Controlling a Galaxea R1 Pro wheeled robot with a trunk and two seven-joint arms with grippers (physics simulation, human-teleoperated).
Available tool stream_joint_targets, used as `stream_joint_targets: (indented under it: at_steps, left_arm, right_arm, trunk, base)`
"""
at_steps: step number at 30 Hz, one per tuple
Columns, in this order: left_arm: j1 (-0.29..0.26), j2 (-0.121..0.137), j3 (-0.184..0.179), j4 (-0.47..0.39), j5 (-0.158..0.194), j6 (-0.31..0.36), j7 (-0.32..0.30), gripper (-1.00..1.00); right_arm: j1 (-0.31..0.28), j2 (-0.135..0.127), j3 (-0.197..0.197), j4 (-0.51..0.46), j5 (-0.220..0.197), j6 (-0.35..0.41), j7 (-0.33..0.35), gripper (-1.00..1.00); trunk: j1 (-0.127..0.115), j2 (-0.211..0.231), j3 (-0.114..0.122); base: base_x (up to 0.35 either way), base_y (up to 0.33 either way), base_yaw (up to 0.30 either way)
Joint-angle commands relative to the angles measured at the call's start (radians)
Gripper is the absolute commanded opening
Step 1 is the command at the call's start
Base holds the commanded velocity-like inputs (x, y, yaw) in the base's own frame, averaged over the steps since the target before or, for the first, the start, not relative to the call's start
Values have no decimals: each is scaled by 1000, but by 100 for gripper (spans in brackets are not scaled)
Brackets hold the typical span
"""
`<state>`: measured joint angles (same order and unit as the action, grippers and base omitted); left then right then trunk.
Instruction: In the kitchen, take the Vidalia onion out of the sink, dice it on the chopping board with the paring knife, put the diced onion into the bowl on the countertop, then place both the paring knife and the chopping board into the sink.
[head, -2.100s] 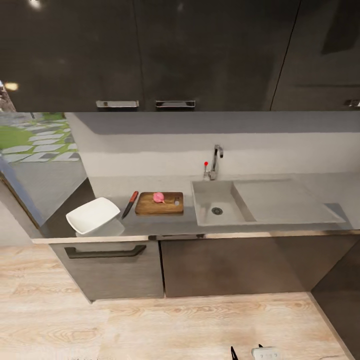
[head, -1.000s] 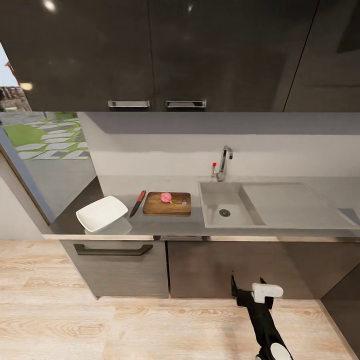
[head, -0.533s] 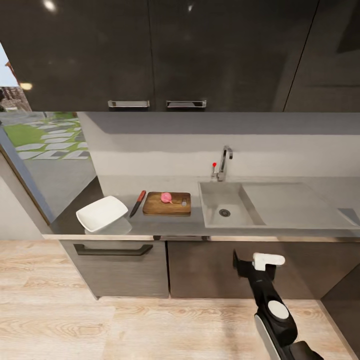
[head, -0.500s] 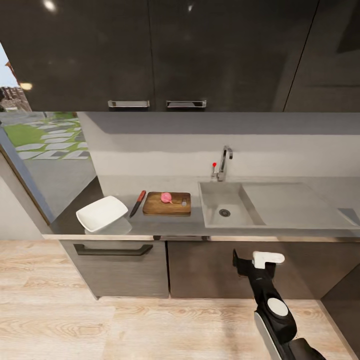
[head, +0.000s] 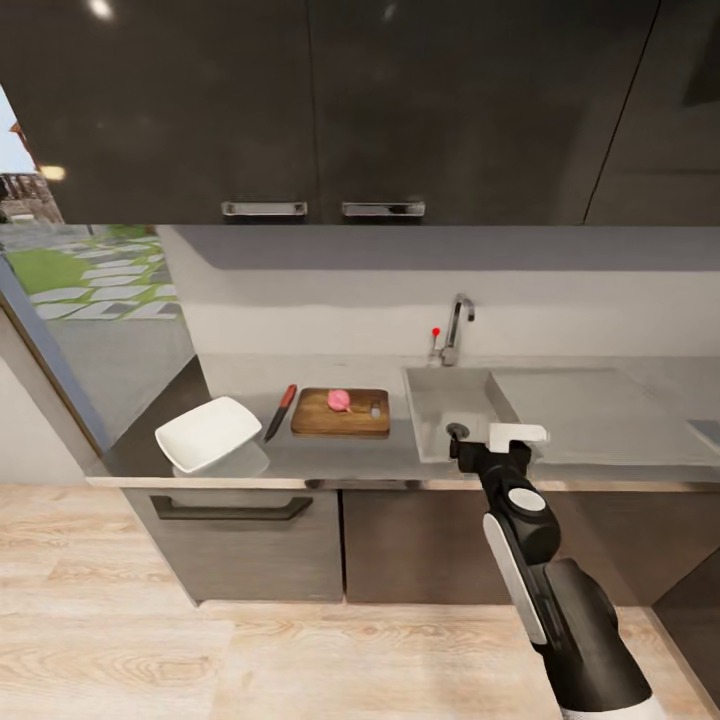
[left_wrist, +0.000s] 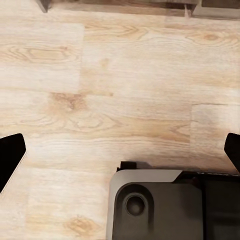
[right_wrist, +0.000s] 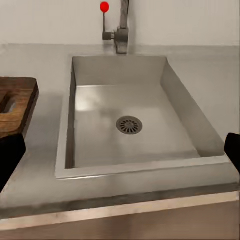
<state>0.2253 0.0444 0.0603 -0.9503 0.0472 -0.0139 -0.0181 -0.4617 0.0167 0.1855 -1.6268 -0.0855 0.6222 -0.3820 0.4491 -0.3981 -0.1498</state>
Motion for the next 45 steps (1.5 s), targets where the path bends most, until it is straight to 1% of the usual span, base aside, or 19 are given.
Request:
stream_joint_targets:
  at_steps: [1, 2, 4, 5, 7, 8, 9, 10, 12, 14, 15, 17, 24, 36, 41, 45]
  left_arm:
    - [0, 0, 0, -1, 5, -1, -2, 100]
    - [0, 0, 0, -1, 5, -1, -2, 100]
    - [0, 0, 0, -2, 5, -1, -2, 100]
    - [0, 0, 0, -1, 5, -1, -2, 100]
    - [0, 0, 0, -1, 5, -1, -2, 100]
    - [0, 0, 0, -2, 5, -1, -2, 100]
    - [0, 0, 0, -1, 5, -1, -2, 100]
    - [0, 0, 0, -1, 5, -1, -2, 100]
    - [0, 0, 0, -1, 5, -1, -2, 100]
    - [0, 0, 0, -1, 5, -1, -2, 100]
    - [0, 0, 0, -1, 5, -1, -2, 100]
    - [0, 0, 0, -1, 5, -1, -2, 100]
    - [0, 0, 0, -1, 5, -1, -2, 100]
    - [0, -1, 0, 11, 5, -2, -2, 100]
    - [0, -1, 0, 13, 5, -2, -2, 100]
    - [0, -1, 0, 13, 5, -2, -2, 100]
  right_arm:
    - [-16, 13, 2, -1, -9, 16, -9, 100]
    - [-32, 33, 3, -1, -9, 30, -9, 100]
    - [-40, 45, 4, -1, -7, 37, -9, 100]
    - [-45, 56, 6, -1, -1, 43, -8, 100]
    - [-51, 78, 11, -1, 22, 53, -7, 100]
    - [-52, 84, 13, -1, 31, 54, -6, 100]
    - [-53, 97, 22, -1, 49, 57, -5, 100]
    - [-54, 103, 29, -1, 59, 57, -5, 100]
    - [-55, 120, 67, -1, 96, 60, -4, 100]
    - [-55, 127, 113, -1, 116, 61, -3, 100]
    - [-55, 128, 123, -1, 119, 61, -3, 100]
    - [-55, 131, 158, 0, 129, 62, -3, 100]
    - [-55, 126, 170, 1, 131, 60, -3, 100]
    - [-54, 121, 173, 1, 129, 59, -3, 100]
    - [-54, 121, 195, 4, 129, 61, -3, 100]
    - [-54, 120, 203, 7, 128, 62, -3, 100]
  trunk:
    - [1, -2, -2]
    - [1, -2, -2]
    - [1, -2, -2]
    - [1, -2, -2]
    - [1, -2, -2]
    - [1, -2, -2]
    - [1, -2, -2]
    - [1, -2, -2]
    - [1, -2, -2]
    - [1, -2, -2]
    - [1, -2, -2]
    - [1, -2, -2]
    - [1, -2, -2]
    - [1, -2, -2]
    - [1, -2, -2]
    - [1, -2, -2]
  base:
    - [175, 210, 0]
    - [186, 230, 0]
    - [189, 236, 0]
    - [192, 243, 0]
    - [194, 247, 0]
    - [195, 249, 0]
    - [196, 250, 0]
    - [196, 250, 0]
    - [196, 251, 0]
    - [197, 252, 0]
    - [197, 252, 0]
    - [197, 252, 0]
    - [197, 253, 0]
    - [174, 266, 0]
    - [147, 243, 0]
    - [77, 123, 0]
